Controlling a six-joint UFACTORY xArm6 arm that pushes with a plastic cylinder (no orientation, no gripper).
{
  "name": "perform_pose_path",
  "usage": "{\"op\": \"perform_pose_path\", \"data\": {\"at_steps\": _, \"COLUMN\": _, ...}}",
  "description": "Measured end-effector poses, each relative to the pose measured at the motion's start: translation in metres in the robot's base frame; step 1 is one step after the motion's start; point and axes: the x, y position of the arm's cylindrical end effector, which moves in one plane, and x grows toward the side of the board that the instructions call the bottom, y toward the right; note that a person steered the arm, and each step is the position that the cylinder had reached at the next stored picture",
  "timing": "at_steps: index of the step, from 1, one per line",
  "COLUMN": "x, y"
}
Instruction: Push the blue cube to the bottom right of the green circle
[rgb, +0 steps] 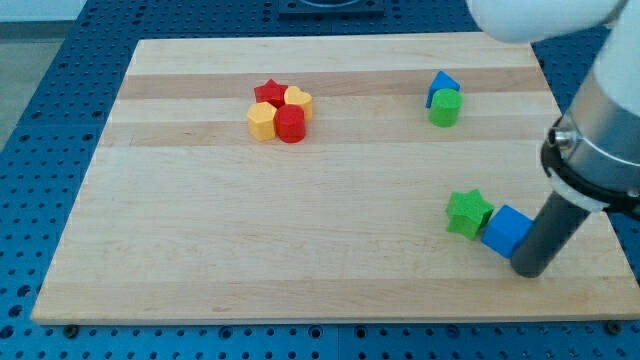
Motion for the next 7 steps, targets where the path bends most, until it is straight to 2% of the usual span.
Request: {"op": "perform_pose_path", "data": {"at_steps": 7, "x": -0.111, "y": -0.021}}
